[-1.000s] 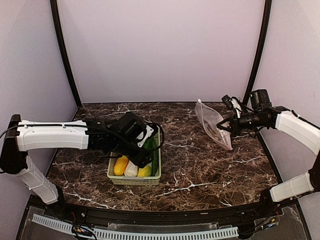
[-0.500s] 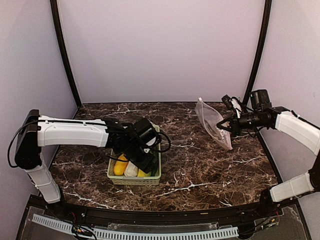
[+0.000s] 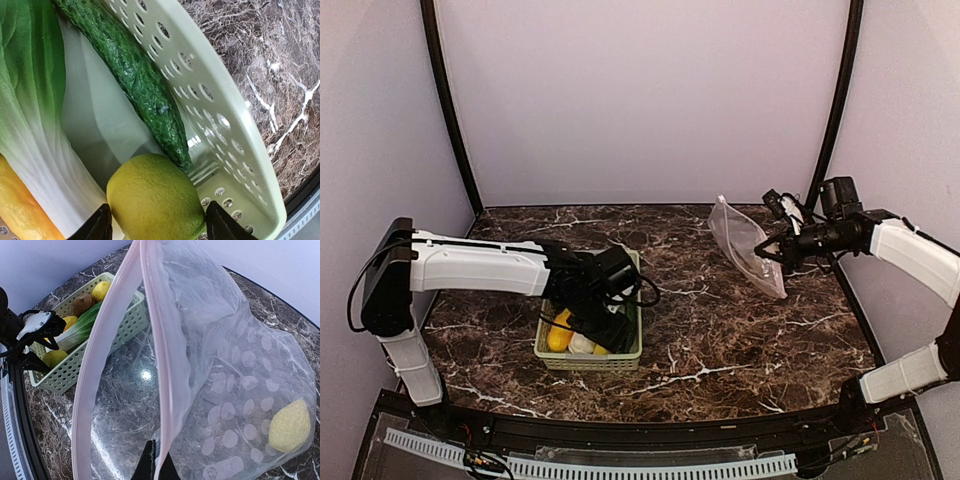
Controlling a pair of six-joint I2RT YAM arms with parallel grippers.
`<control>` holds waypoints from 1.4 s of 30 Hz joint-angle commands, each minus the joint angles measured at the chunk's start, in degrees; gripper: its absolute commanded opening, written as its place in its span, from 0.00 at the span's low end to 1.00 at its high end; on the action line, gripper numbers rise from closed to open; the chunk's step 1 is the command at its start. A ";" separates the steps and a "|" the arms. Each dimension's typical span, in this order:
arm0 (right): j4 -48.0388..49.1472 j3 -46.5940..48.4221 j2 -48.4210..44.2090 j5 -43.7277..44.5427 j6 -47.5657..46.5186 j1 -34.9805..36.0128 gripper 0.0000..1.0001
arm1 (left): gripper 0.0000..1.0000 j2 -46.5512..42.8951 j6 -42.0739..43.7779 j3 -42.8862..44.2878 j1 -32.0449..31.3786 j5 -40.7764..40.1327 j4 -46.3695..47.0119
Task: Place the food in the zip-top bag and seal the zipper
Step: Pick up the fake fruit from the bin.
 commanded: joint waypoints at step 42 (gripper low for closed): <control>-17.31 9.34 -3.53 3.08 -0.91 0.42 0.00 | 0.68 2.27 -10.93 3.97 -1.16 -5.16 -5.91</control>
